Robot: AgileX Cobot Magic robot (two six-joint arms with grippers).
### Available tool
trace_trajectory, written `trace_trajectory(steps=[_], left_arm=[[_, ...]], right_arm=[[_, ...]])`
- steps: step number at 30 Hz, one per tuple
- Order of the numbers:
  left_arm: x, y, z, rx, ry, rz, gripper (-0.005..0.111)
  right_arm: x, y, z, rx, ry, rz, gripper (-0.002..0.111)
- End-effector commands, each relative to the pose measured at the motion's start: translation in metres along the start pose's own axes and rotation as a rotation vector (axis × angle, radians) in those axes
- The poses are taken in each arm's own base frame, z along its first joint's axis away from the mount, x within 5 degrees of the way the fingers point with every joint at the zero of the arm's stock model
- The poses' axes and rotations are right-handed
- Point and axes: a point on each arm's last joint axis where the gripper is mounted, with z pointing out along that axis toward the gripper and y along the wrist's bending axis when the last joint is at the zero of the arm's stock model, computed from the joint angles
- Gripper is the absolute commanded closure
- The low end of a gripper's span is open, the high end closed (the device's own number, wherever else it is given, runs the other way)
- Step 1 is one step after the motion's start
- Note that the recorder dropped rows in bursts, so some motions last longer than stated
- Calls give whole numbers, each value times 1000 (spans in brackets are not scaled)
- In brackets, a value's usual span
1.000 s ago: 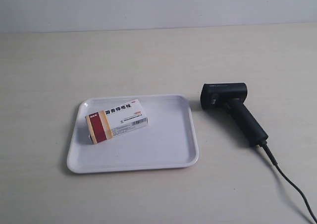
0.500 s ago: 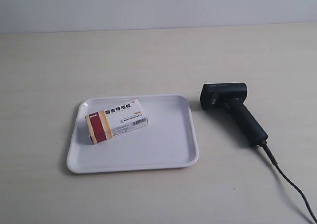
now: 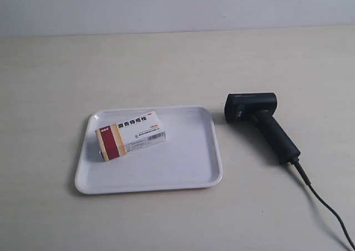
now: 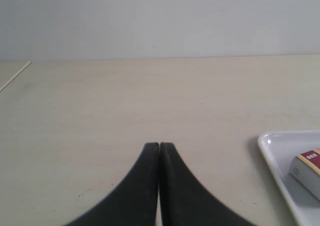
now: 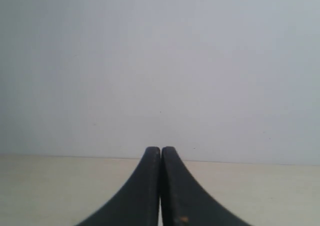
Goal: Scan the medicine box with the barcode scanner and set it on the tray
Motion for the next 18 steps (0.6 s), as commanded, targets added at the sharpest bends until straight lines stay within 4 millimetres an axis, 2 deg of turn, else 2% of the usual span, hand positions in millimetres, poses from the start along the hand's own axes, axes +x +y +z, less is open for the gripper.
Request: trace_trajectory(steps=[1, 8, 10, 11, 12, 13, 16, 18], left_arm=[[0, 0, -1, -5, -2, -2, 104], [0, 0, -1, -5, -2, -2, 104], [0, 0, -1, -5, -2, -2, 104], [0, 0, -1, -7, 0, 3, 104], [0, 0, -1, -7, 0, 3, 104], [0, 1, -1, -8, 1, 4, 104], [0, 1, -1, -8, 1, 7, 104], [0, 1, -1, -8, 1, 7, 104]], right_arm=[[1, 0, 0, -3, -10, 2, 108], [2, 1, -1, -12, -1, 36, 108], [26, -2, 3, -4, 63, 46, 108], [53, -5, 7, -4, 124, 82, 108], [65, -6, 8, 0, 143, 76, 108], [88, -9, 10, 3, 163, 74, 108], [116, -13, 11, 15, 232, 71, 108], [120, -14, 11, 17, 239, 71, 108]])
